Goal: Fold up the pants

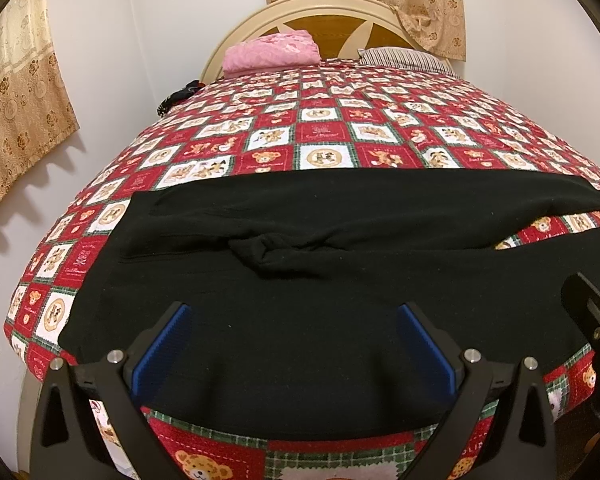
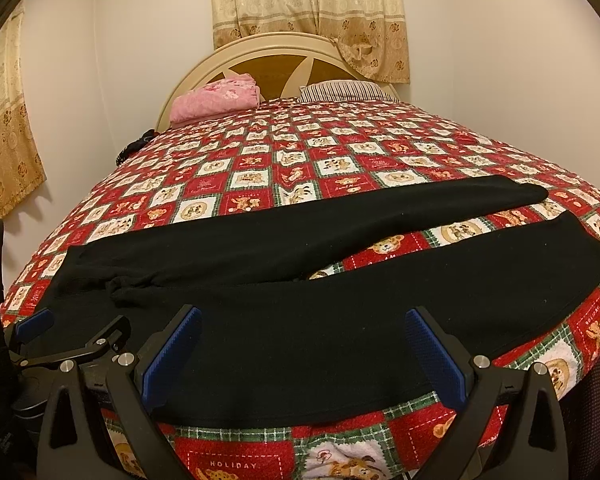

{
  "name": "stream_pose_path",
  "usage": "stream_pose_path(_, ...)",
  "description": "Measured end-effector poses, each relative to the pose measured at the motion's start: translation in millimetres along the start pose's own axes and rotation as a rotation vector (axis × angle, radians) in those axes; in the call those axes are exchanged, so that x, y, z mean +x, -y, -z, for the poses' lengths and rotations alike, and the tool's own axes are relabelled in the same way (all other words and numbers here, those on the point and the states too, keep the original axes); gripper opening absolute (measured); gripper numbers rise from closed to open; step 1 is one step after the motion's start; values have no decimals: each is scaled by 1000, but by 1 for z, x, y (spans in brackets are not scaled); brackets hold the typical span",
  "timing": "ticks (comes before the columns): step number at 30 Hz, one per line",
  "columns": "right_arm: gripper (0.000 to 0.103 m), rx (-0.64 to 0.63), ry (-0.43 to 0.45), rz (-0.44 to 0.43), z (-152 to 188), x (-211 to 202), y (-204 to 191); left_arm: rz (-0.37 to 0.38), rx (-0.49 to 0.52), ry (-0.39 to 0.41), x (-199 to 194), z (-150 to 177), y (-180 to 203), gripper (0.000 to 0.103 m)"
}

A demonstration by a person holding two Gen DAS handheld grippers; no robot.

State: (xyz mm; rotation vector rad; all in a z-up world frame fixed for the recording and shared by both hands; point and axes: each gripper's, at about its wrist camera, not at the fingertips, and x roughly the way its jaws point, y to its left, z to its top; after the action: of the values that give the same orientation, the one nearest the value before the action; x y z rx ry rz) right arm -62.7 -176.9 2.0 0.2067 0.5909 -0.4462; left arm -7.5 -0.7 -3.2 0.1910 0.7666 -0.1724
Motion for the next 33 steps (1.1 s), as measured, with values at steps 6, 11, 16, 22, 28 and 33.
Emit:
stream_pose_path(6,102,-1,1,-1,0,0,-1,0,0,-1,0,0,0,103)
stream_pose_path(11,102,0,0,0,1,0,-1,0,0,-4,0,1,0,103)
stream_pose_path(16,102,-1,-1,0,1,1,-2,0,0,-8,2,1,-2,103)
stream_pose_path(22,102,-2,-12,-4,2,7,-4,-9,-2,-18,9,1,-12,103)
stream_pose_path(28,102,-30,-29,-35,-7,20,-9,-29,14,-18,17,-11,-34,103)
stream_pose_path(33,102,-135,-69,-104,-32,44,-21,24,-31,-63,34,-35,-92,103)
